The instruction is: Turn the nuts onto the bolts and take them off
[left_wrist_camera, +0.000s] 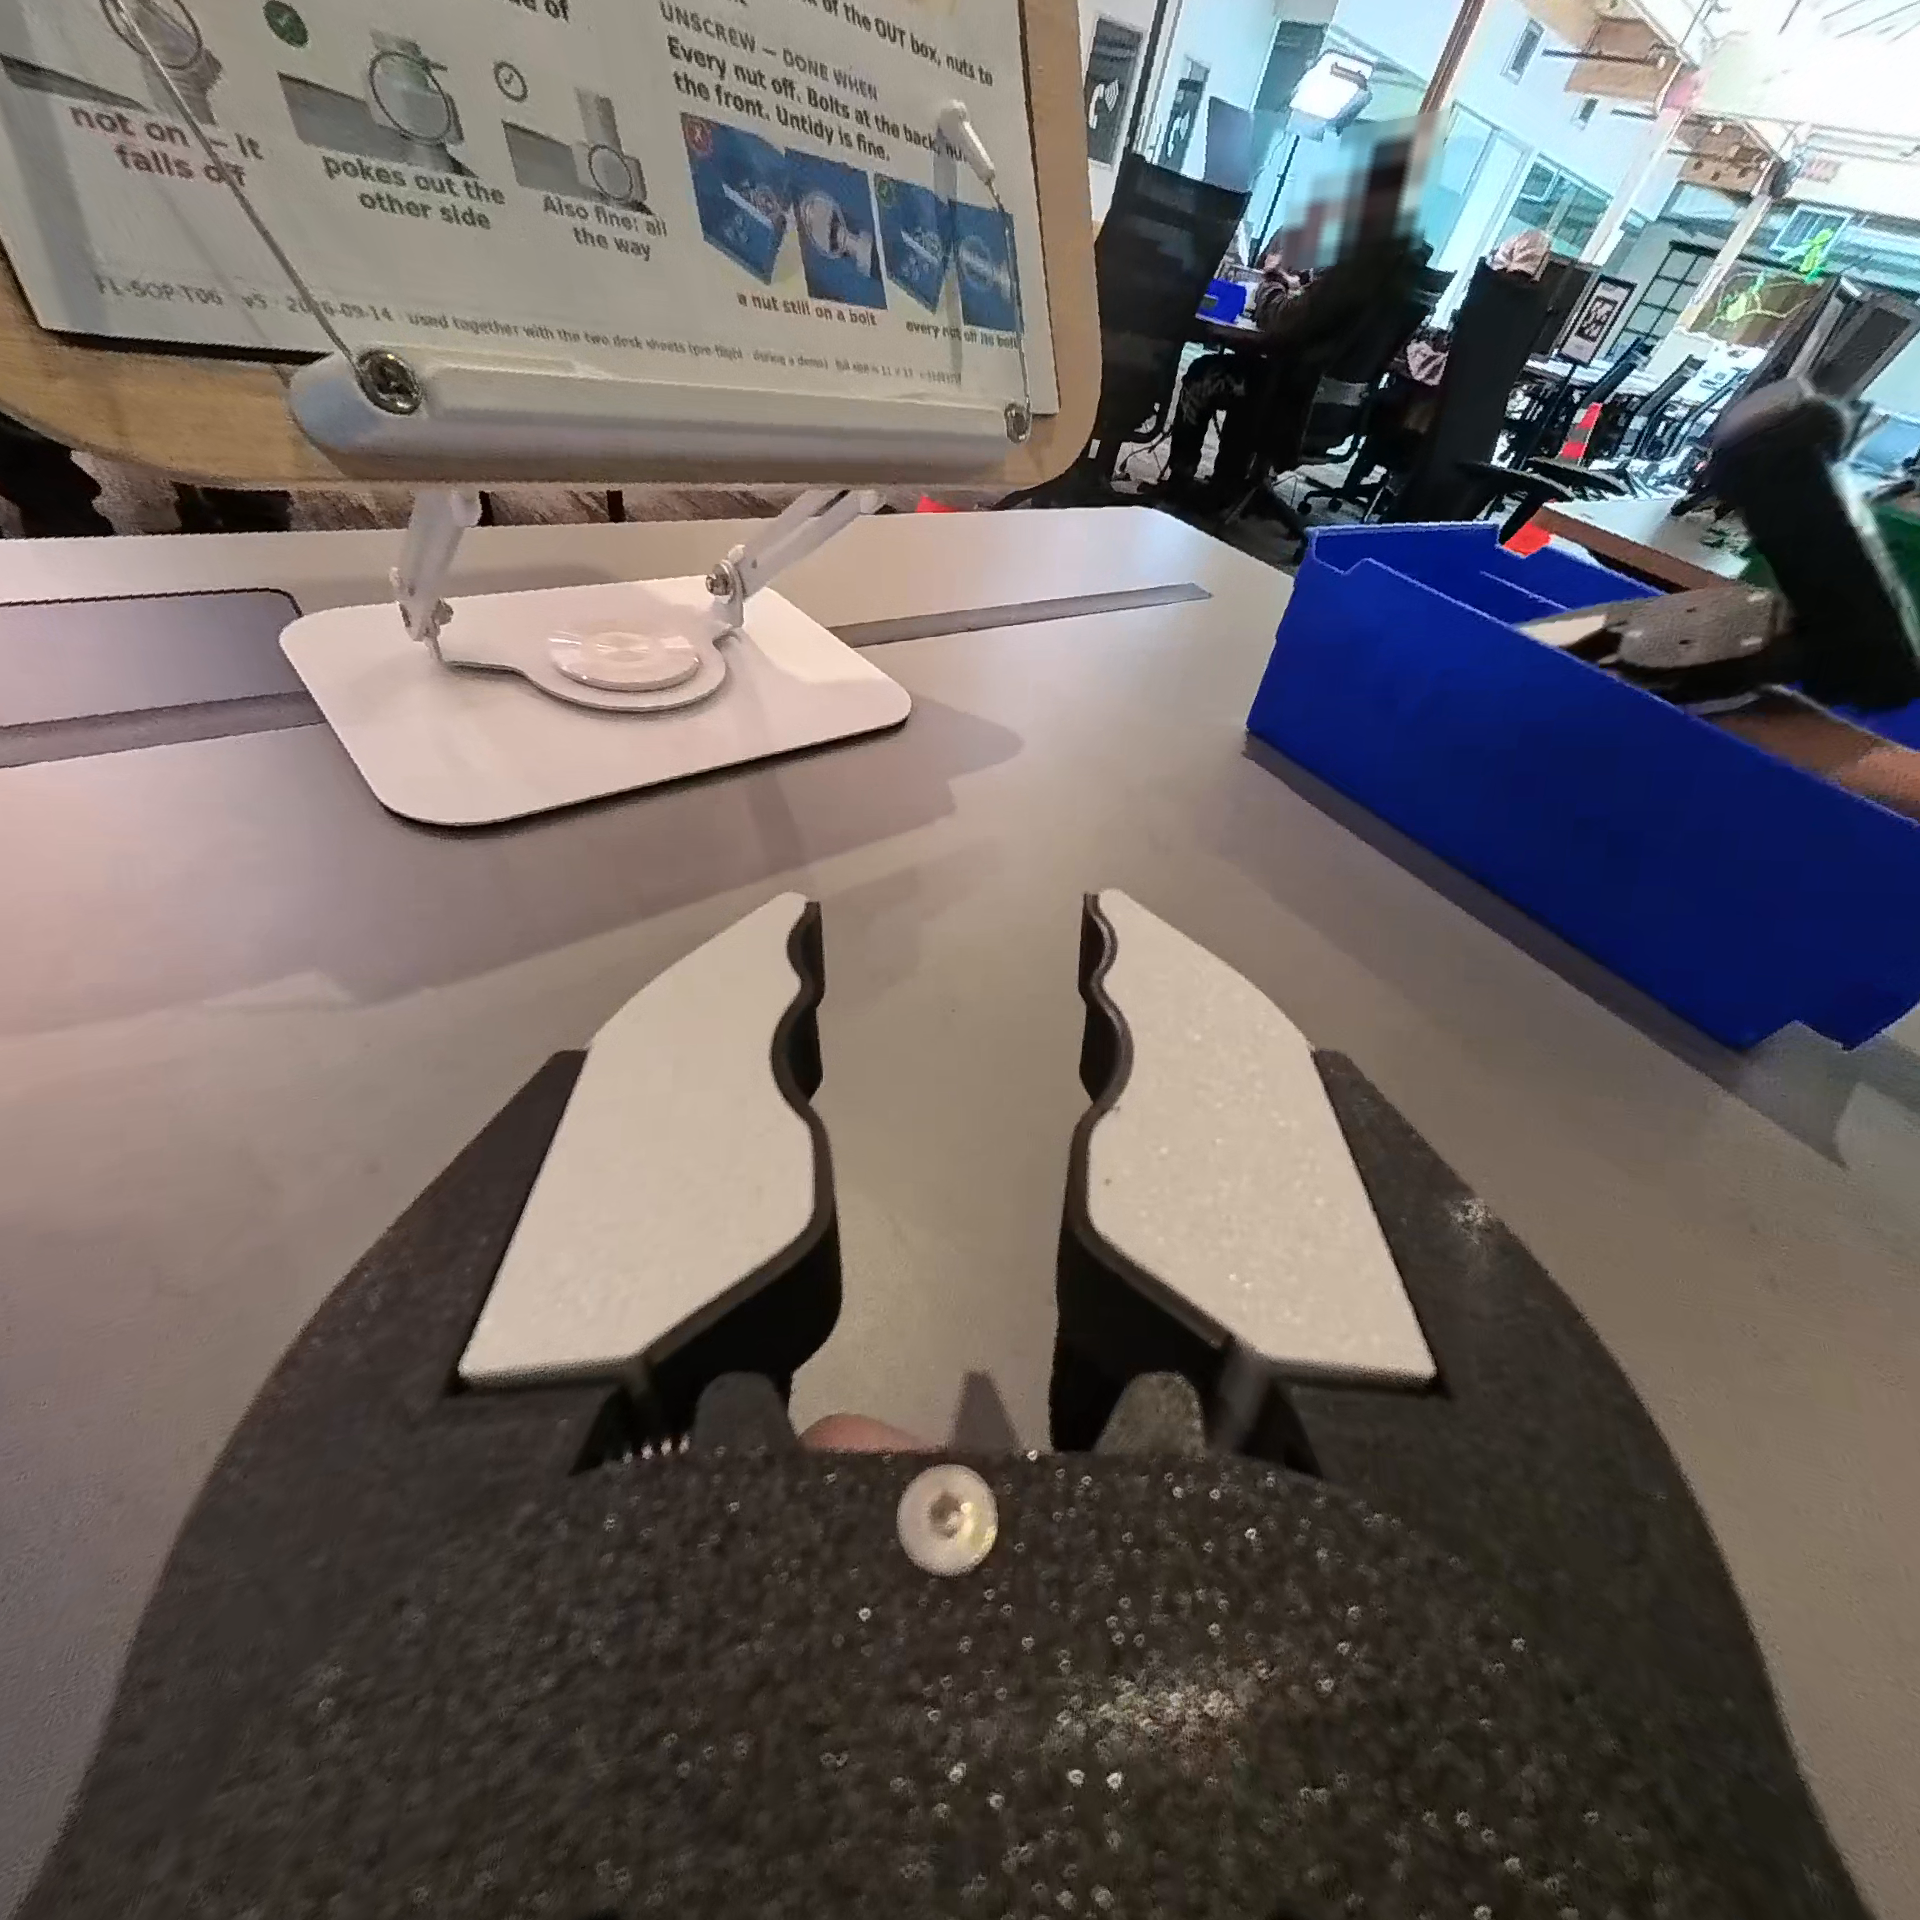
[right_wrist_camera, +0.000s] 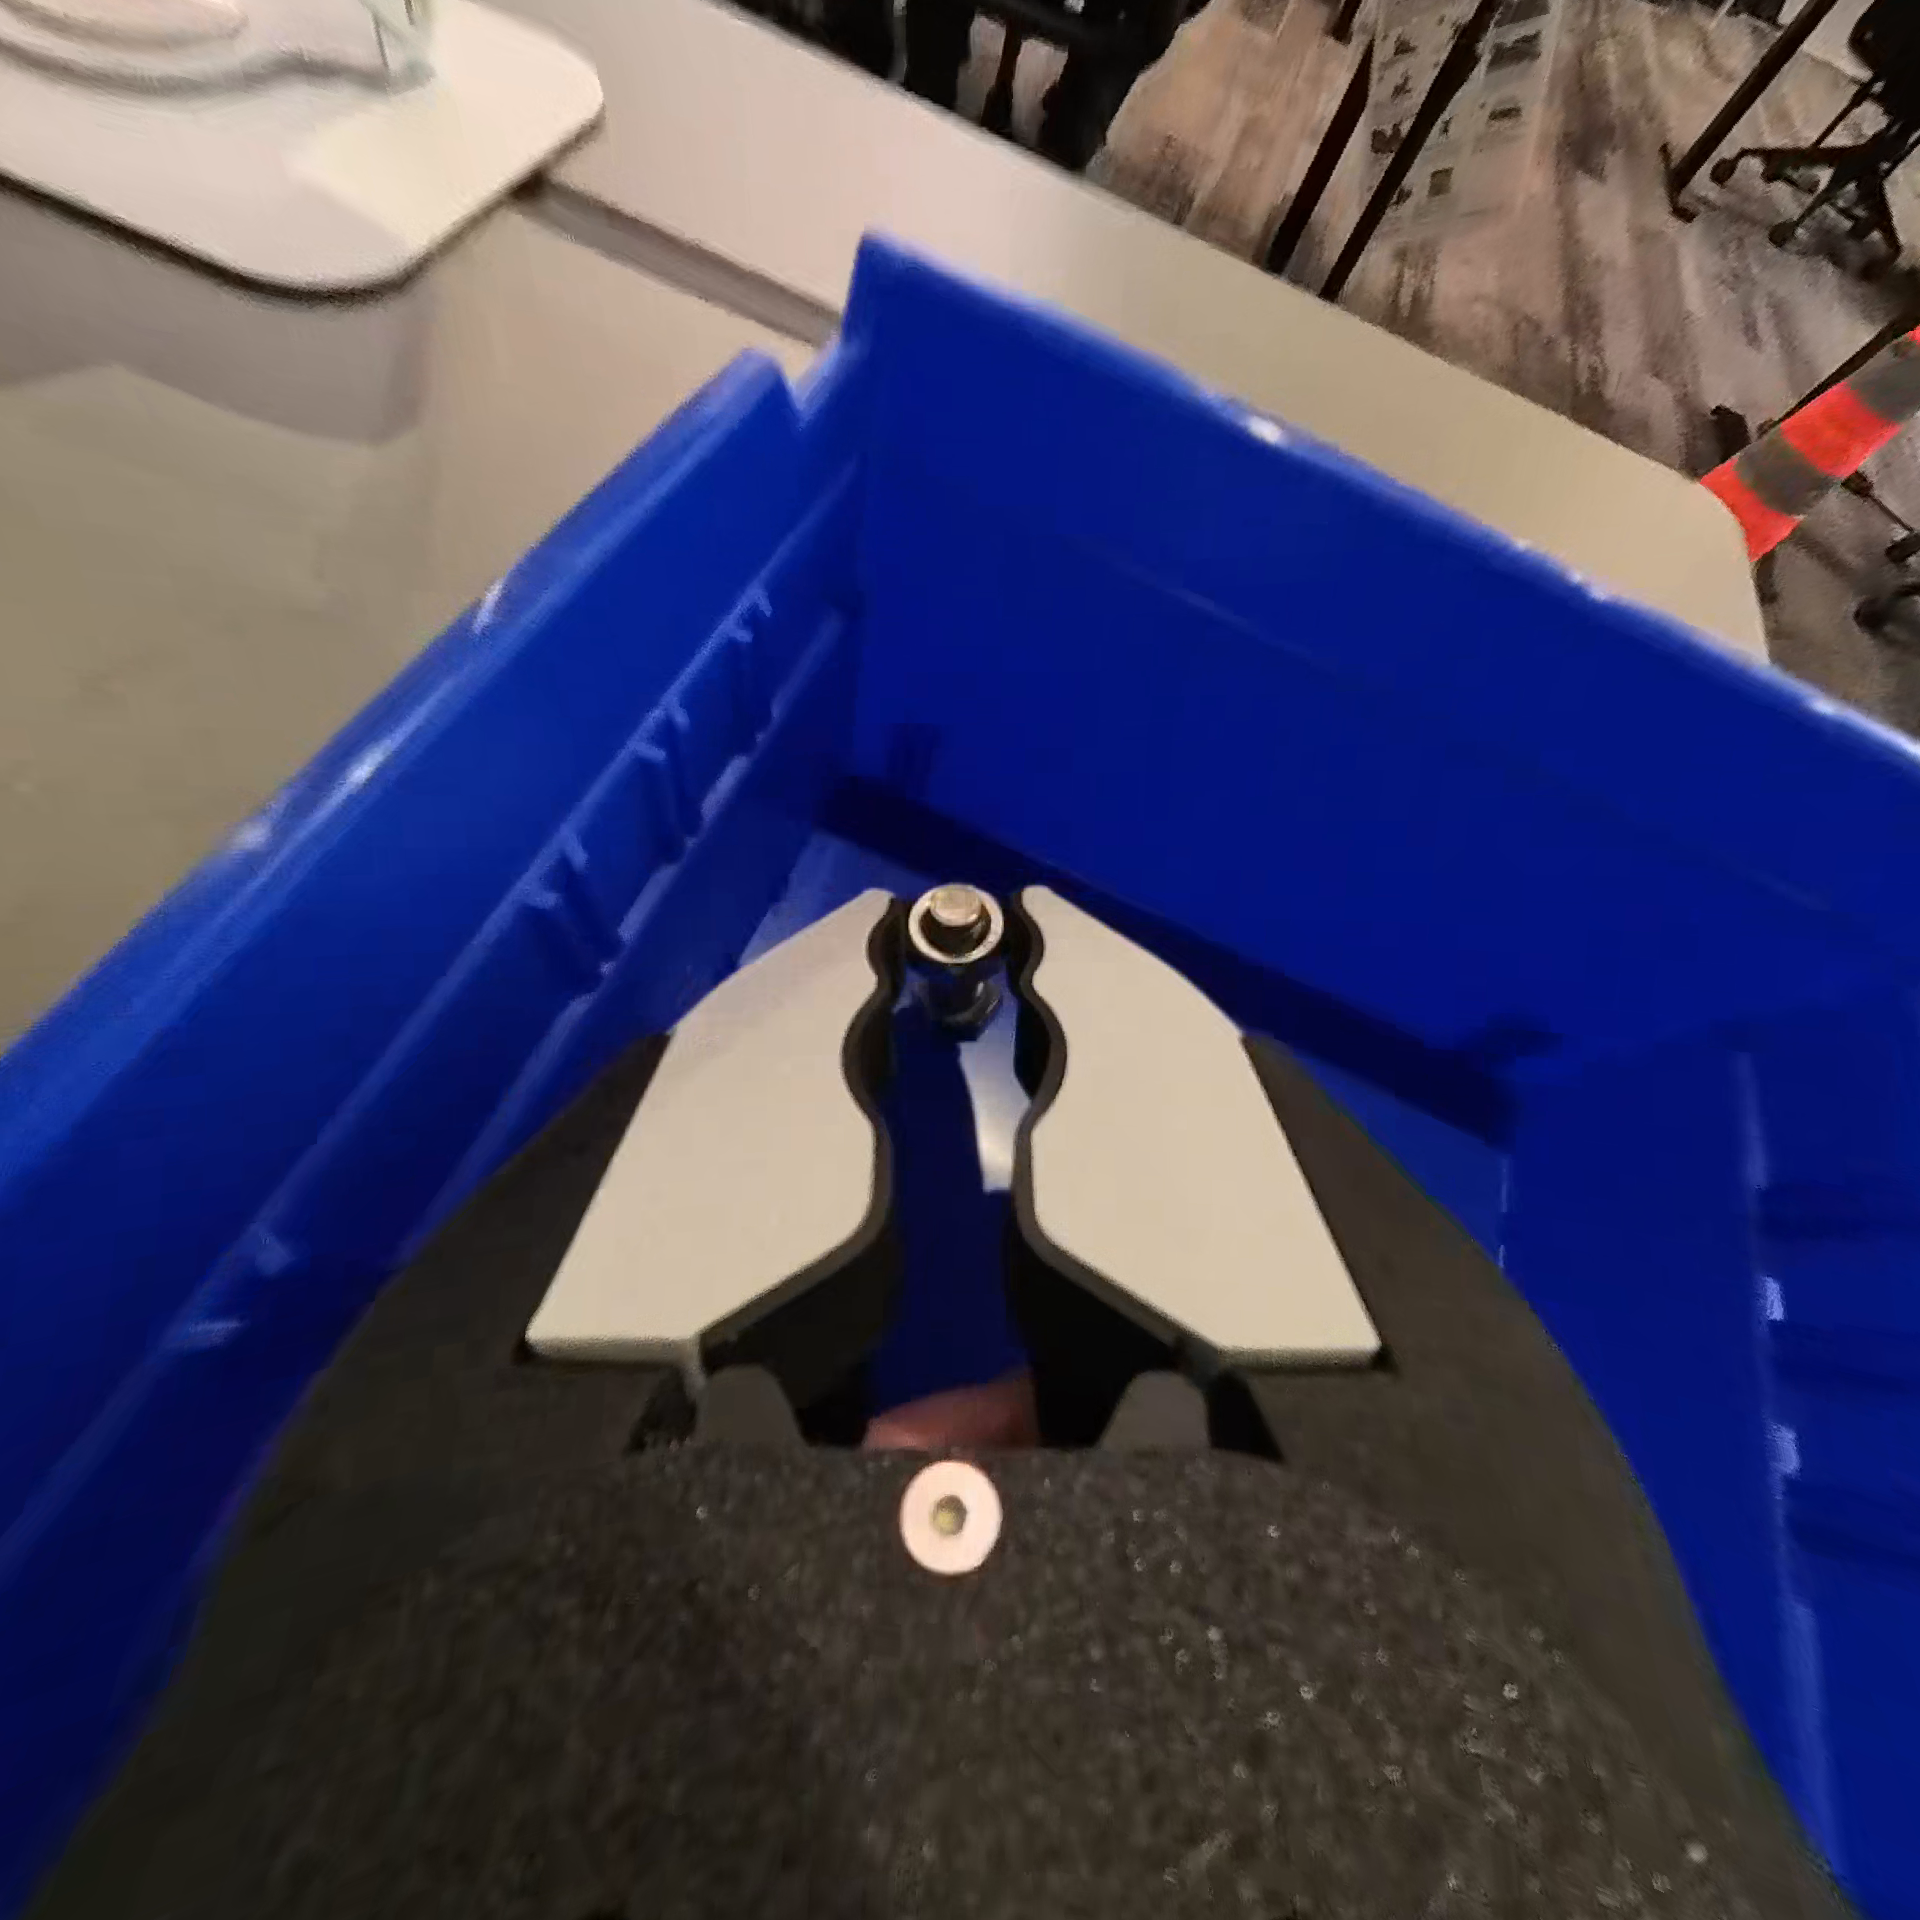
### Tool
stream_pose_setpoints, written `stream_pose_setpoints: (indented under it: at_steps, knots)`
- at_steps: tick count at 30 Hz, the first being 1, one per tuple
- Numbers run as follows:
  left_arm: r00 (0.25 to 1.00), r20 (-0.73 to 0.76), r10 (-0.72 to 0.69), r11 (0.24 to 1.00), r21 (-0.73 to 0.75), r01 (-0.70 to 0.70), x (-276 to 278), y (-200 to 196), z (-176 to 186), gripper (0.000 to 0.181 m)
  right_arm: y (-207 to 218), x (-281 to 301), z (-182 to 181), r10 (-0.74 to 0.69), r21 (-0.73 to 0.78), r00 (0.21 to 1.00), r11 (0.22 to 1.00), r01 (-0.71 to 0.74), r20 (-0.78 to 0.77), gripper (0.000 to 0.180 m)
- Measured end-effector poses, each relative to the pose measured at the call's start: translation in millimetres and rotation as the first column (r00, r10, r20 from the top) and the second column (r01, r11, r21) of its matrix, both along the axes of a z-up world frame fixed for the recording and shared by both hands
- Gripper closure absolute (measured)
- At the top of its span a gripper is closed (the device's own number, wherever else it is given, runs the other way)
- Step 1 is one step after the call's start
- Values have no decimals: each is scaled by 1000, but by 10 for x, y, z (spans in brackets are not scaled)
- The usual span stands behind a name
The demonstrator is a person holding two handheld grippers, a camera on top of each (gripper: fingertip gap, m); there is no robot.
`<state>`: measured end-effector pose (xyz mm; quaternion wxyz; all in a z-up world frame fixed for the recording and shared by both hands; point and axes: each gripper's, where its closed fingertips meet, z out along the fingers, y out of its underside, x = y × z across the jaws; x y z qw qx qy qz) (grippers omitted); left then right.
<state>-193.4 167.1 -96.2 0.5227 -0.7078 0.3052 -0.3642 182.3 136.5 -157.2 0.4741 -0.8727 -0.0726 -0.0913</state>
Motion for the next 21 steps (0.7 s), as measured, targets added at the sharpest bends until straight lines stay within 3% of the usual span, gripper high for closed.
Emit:
stream_pose_setpoints:
  at_steps: [8,13,15,16,18,21]
  knots:
    - [1000,-1,-16,1000,-16,16,15,-8,-27,134,-142,39,-166,-32,-169,997,985,42,64,161]
    - [1000,10,-26,999,-46,27,22,-6,-52,133,-447,22,-322,-92,-357,994,931,68,-52,161]
    - [1000,14,-28,998,-59,28,22,-2,-63,133,-512,-43,-294,-93,-372,986,928,34,-142,146]
    - [999,17,-29,998,-63,30,21,-1,-64,133,-526,-66,-209,-93,-351,978,936,22,-187,135]
    - [999,20,-28,997,-68,29,15,4,-59,133,-524,-70,178,-103,-229,963,972,45,-249,131]
    - [999,26,-21,998,-65,23,1,13,-37,133,-509,-345,1146,-22,158,958,985,70,-285,127]
